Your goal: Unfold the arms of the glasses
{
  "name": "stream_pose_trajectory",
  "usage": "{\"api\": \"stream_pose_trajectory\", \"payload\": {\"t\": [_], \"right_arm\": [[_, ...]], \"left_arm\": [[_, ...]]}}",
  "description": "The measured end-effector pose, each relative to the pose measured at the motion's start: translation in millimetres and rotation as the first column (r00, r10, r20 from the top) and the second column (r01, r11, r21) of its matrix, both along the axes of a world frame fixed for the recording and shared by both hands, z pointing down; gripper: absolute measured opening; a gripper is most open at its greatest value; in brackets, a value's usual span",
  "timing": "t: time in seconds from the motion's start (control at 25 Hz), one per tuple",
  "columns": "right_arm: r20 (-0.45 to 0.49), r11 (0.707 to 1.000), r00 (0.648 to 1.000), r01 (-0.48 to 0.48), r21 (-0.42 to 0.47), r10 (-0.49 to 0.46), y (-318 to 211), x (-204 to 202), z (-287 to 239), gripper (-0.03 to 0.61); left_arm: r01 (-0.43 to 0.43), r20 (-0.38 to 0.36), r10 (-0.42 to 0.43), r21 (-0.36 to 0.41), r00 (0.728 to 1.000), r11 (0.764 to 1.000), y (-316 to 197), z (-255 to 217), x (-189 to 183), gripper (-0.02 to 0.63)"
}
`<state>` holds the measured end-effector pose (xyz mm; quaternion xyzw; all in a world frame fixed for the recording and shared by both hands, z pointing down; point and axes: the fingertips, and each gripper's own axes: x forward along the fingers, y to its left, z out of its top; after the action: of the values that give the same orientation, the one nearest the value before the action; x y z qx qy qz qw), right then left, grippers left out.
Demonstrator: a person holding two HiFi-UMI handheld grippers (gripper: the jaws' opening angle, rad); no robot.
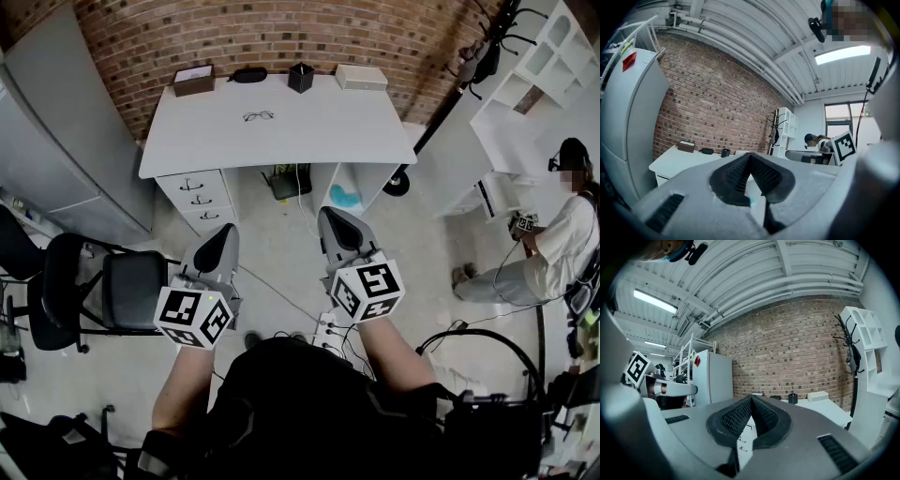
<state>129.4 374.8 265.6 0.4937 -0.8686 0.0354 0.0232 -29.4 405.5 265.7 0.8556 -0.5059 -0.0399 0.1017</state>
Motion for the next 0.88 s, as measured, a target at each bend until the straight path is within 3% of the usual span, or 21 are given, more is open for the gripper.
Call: {"api": "stream_pose_trajectory", "payload": {"t": [0.52,0.68,0.88], "right_arm": [[0.018,1.000,1.000,-0.007,0.009,0.007,0.4,-14.8,-5.0,0.006],[-0.037,0.999,0.999,-0.017,0.033,0.018,1.7,-26.4,-4.8,0.006],[-0.040,1.000,0.999,-0.002,0.022,0.003,2.3,-44.3,-1.2,0.008]], "left_arm": [[0.002,0.003,-0.002,0.002,1.000,1.000,3.8,1.8,-13.9,0.008],[0.010,0.001,-0.010,0.026,1.000,1.000,3.1,-2.7,-26.3,0.008],[0.000,-0.018,0.000,0.038,1.000,0.999,2.3,-2.5,-44.3,0.008]]}}
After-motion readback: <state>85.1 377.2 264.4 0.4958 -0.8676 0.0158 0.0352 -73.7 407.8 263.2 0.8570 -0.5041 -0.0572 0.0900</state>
